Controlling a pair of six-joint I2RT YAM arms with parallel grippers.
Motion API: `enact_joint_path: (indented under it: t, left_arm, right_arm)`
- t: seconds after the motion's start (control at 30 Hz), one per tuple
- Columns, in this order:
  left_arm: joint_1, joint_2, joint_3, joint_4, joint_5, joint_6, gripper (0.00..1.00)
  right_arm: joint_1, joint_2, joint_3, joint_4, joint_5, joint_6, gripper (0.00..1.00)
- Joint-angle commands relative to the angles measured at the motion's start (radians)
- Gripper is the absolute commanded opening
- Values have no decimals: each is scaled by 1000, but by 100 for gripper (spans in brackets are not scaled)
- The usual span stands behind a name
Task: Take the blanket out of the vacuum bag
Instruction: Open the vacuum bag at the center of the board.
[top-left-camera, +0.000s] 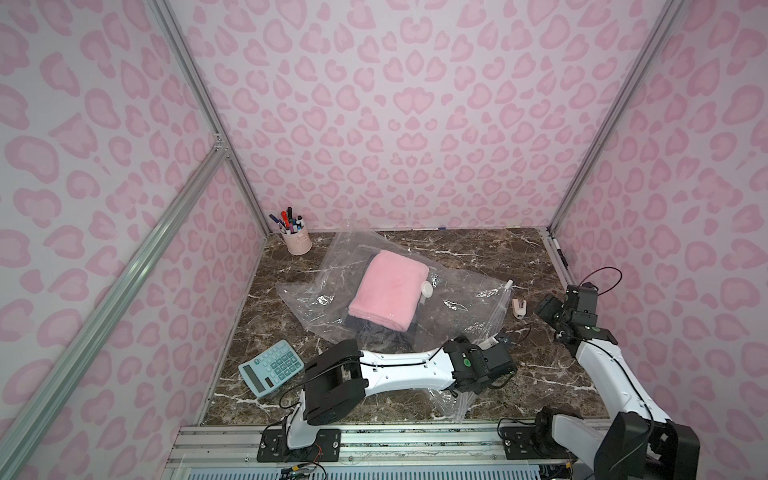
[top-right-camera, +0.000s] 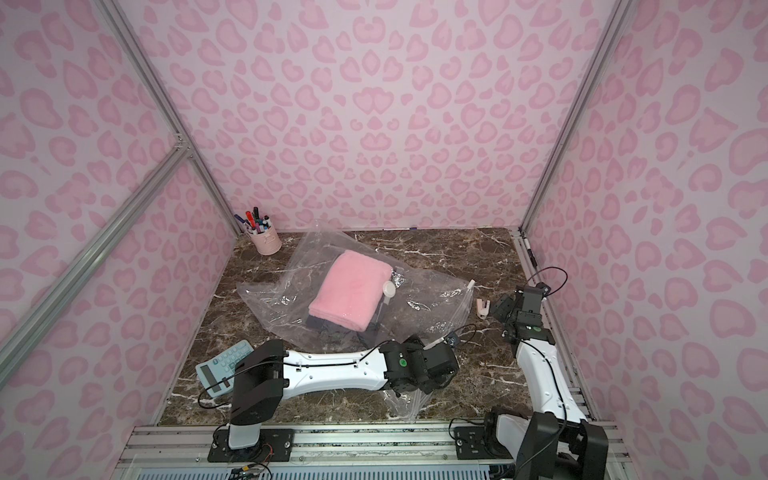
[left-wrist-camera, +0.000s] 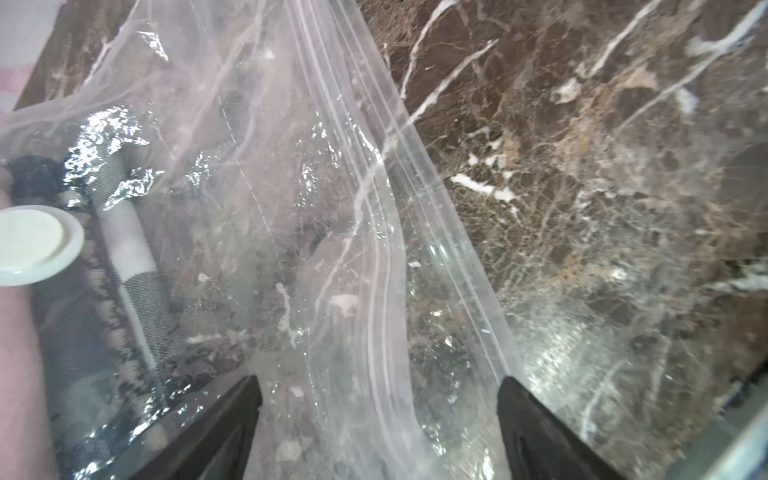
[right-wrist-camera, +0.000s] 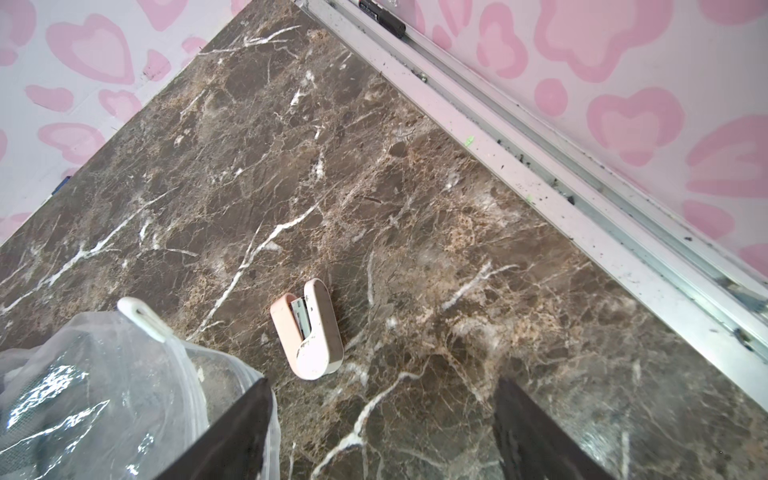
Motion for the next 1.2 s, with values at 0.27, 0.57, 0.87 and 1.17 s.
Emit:
enact_joint_path:
  t: [0.27, 0.57, 0.87, 1.17]
  left_arm:
    - [3, 112, 66, -55, -173, 21, 71]
    - [32, 24, 40, -44, -320, -37, 3]
    - [98, -291, -48, 132, -333, 37, 4]
    - [137, -405, -50, 181, -471, 133, 4]
  right_arm:
    - [-3, 167, 31, 48, -141, -69, 83]
    - [21, 297, 36, 90, -139, -116, 82]
    - [117, 387, 130, 88, -99, -128, 82]
    - [137, 599, 227, 86, -53, -152, 66]
